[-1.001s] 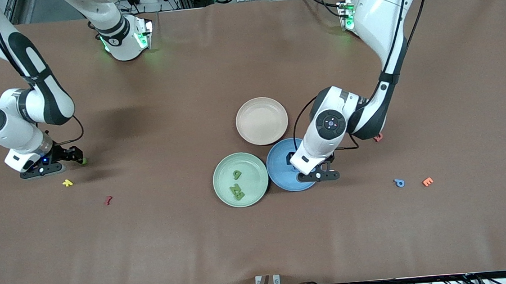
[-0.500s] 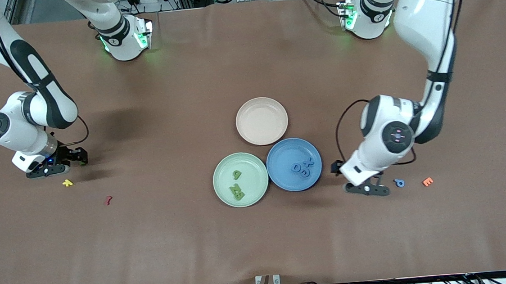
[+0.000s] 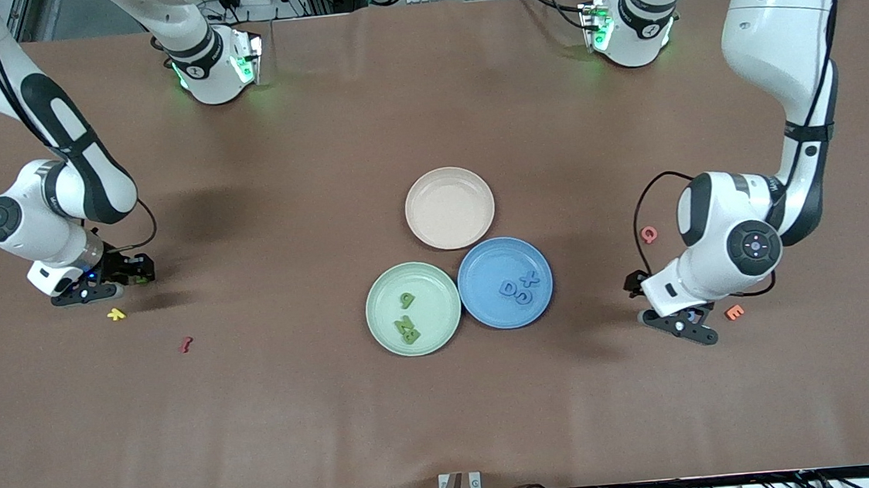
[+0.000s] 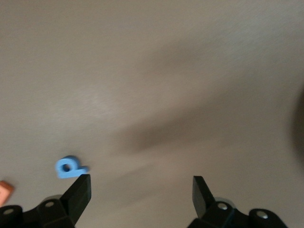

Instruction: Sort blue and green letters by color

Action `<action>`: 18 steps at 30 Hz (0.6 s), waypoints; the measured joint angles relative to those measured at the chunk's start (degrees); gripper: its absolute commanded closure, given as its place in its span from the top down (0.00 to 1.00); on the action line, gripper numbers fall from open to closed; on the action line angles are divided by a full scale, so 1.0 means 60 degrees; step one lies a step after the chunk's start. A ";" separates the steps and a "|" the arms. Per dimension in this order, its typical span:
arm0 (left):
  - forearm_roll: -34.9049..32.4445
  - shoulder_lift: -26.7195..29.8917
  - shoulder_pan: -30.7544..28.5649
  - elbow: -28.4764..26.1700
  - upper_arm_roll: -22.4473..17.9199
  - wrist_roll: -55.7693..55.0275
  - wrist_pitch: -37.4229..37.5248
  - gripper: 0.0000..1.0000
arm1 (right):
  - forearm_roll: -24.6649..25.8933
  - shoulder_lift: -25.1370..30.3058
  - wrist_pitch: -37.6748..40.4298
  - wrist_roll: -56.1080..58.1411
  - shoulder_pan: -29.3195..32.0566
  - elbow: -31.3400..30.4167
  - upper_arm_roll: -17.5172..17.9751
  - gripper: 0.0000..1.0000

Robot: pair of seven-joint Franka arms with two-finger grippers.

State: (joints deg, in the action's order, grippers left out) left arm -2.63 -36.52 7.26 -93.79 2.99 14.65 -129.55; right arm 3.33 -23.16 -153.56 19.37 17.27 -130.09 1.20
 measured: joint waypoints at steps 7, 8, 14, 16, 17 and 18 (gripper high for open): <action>-0.0632 -0.0071 -0.0556 -0.0036 -0.0021 0.0665 0.0009 0.94 | -0.0006 -0.0015 0.0000 0.0000 0.0000 0.0000 0.0001 0.55; -0.0735 -0.0092 -0.0633 -0.0036 -0.0021 0.0709 0.0008 0.94 | -0.0007 -0.0020 0.0000 0.0000 0.0000 0.0000 0.0001 0.54; -0.0916 -0.0334 -0.0919 -0.0040 -0.0019 0.0883 -0.0267 0.94 | -0.0010 -0.0060 0.0000 0.0000 0.0000 0.0000 0.0003 0.51; -0.0916 -0.0434 -0.0942 -0.0040 -0.0019 0.0897 -0.0452 0.94 | -0.0010 -0.0074 -0.0001 0.0000 0.0000 0.0000 0.0003 0.48; -0.0916 -0.0480 -0.0944 -0.0040 -0.0019 0.0898 -0.0535 0.94 | -0.0011 -0.0080 -0.0002 0.0000 0.0000 0.0000 0.0003 0.46; -0.0916 -0.0523 -0.0944 -0.0041 -0.0017 0.0898 -0.0608 0.94 | -0.0011 -0.0087 -0.0004 0.0000 0.0000 0.0000 0.0003 0.45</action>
State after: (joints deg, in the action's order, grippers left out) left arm -8.13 -39.65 1.60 -94.04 2.89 20.03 -133.20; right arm 3.26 -23.68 -153.58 19.37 17.27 -130.09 1.21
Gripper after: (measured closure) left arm 0.053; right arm 0.480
